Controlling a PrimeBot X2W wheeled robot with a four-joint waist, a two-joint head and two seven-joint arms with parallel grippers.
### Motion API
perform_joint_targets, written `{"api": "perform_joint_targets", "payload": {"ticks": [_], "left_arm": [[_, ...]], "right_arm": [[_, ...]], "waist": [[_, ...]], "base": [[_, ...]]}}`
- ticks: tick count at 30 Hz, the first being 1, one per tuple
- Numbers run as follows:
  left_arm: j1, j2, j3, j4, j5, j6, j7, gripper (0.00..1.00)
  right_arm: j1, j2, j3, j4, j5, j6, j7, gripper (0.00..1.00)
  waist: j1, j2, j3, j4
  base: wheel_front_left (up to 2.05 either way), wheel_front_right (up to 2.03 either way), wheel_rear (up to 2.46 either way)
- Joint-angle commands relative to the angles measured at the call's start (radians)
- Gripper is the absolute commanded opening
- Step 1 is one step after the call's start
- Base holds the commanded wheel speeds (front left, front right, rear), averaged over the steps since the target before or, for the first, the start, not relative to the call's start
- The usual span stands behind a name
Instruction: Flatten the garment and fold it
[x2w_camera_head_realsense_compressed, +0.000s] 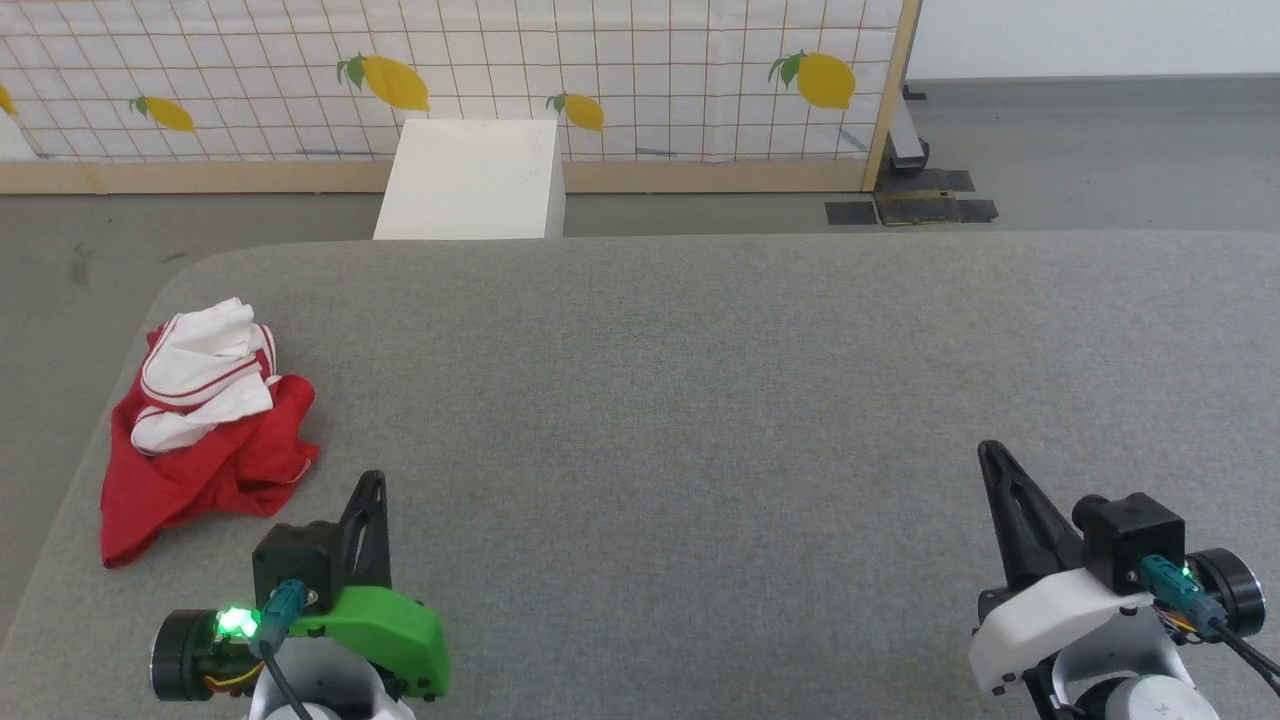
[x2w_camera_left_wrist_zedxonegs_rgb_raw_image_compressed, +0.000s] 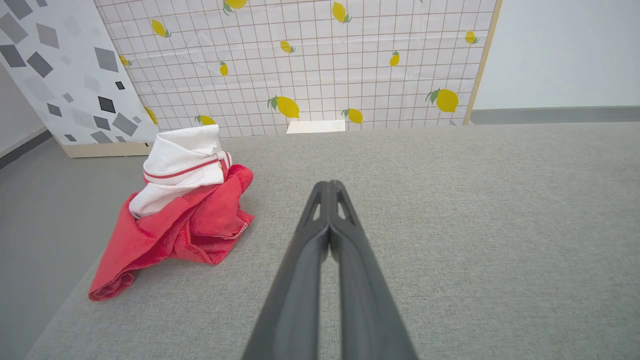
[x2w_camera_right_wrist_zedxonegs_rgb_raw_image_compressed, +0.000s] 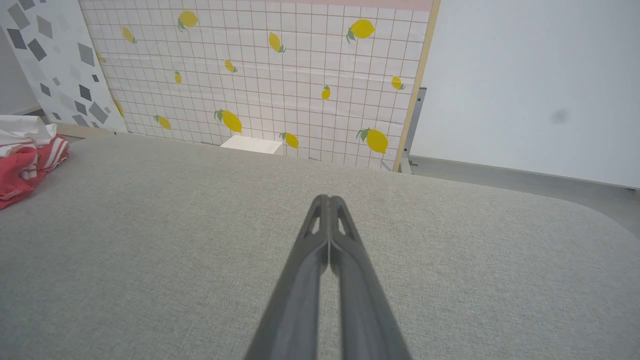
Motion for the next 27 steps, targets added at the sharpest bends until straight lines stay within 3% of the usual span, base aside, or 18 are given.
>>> {"api": "perform_joint_targets", "payload": {"ticks": [1, 16, 17, 27], "left_arm": [[-0.018, -0.005, 0.003, -0.003, 0.013, 0.007, 0.001, 0.0], [-0.018, -0.005, 0.003, -0.003, 0.013, 0.007, 0.001, 0.0], [0.0, 0.0, 0.0, 0.0, 0.0, 0.0, 0.0, 1.0], [0.001, 0.0, -0.006, 0.007, -0.01, 0.002, -0.013, 1.0]], "right_arm": [[-0.015, 0.003, 0.002, -0.005, -0.006, -0.002, 0.0, 0.0], [-0.015, 0.003, 0.002, -0.005, -0.006, -0.002, 0.0, 0.0], [0.0, 0.0, 0.0, 0.0, 0.0, 0.0, 0.0, 1.0], [0.001, 0.0, -0.003, 0.009, 0.005, 0.0, -0.012, 1.0]], "waist": [[0.0, 0.0, 0.0, 0.0], [0.0, 0.0, 0.0, 0.0], [0.0, 0.0, 0.0, 0.0], [0.0, 0.0, 0.0, 0.0]], "base": [[0.0, 0.0, 0.0], [0.0, 0.0, 0.0], [0.0, 0.0, 0.0], [0.0, 0.0, 0.0]]}}
